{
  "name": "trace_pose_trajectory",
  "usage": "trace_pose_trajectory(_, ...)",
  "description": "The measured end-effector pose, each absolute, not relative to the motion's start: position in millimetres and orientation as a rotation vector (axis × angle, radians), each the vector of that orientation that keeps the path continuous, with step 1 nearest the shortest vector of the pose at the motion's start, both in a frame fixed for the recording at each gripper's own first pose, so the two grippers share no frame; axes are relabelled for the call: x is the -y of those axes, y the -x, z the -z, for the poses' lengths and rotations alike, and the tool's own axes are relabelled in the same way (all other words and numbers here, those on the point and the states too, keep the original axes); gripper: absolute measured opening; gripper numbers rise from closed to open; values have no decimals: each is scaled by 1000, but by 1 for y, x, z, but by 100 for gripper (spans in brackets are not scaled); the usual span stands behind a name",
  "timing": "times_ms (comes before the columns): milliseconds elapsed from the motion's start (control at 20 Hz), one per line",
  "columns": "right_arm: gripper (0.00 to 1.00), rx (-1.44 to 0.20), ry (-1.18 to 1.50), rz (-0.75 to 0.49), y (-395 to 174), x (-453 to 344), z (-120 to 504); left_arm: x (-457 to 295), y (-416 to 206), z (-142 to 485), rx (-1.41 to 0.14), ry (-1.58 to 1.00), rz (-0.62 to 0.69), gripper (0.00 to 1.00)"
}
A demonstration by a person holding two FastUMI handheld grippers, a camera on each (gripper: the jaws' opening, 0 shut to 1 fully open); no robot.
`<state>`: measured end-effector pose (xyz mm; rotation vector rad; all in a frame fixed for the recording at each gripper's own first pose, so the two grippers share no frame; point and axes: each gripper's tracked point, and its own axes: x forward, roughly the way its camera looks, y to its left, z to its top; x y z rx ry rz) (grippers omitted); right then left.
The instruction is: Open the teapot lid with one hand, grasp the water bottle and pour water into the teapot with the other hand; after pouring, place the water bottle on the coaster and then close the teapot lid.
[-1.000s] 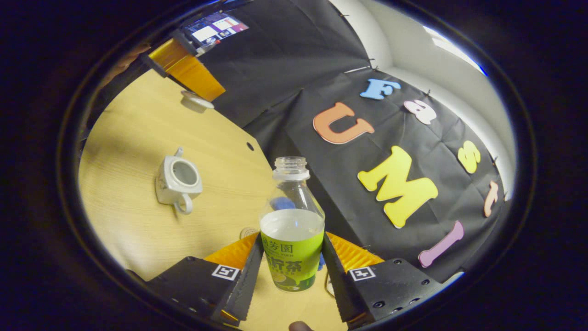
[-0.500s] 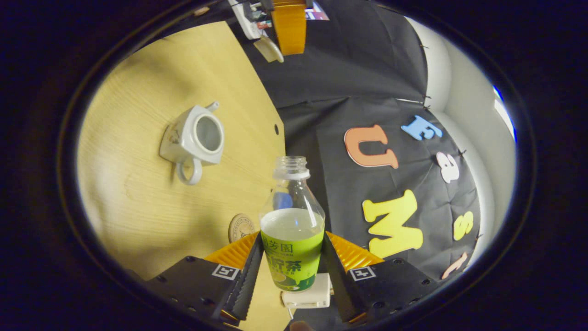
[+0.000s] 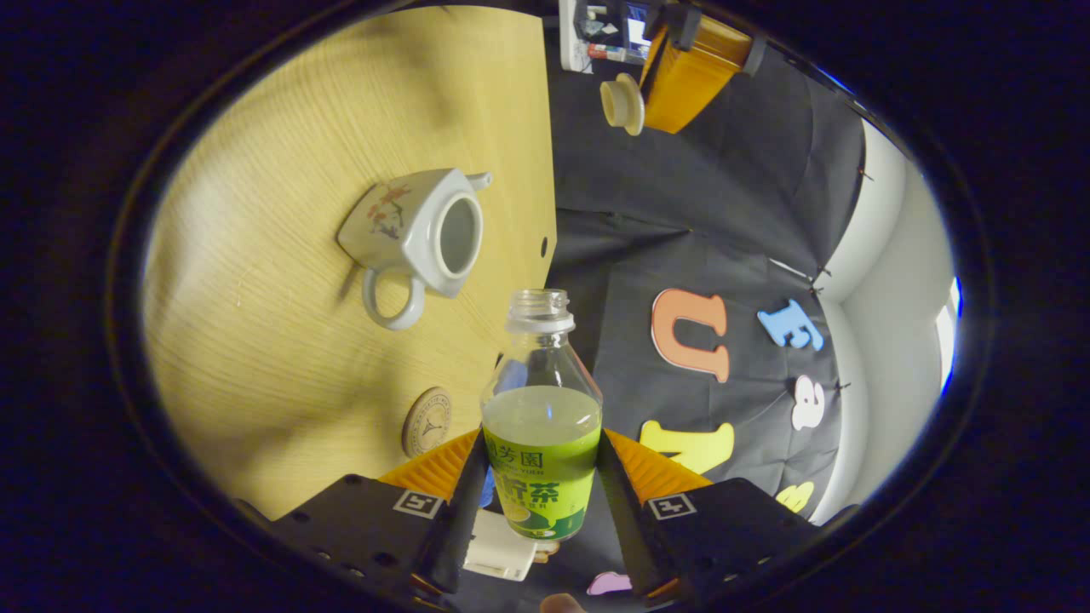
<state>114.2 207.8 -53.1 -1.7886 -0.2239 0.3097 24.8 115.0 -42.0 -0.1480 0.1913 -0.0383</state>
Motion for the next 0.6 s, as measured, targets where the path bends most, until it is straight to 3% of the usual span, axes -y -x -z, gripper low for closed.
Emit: trace_pose_trajectory(600, 72, 342, 2029, -305, -113, -231, 43, -125, -24, 49, -215, 165, 29, 4)
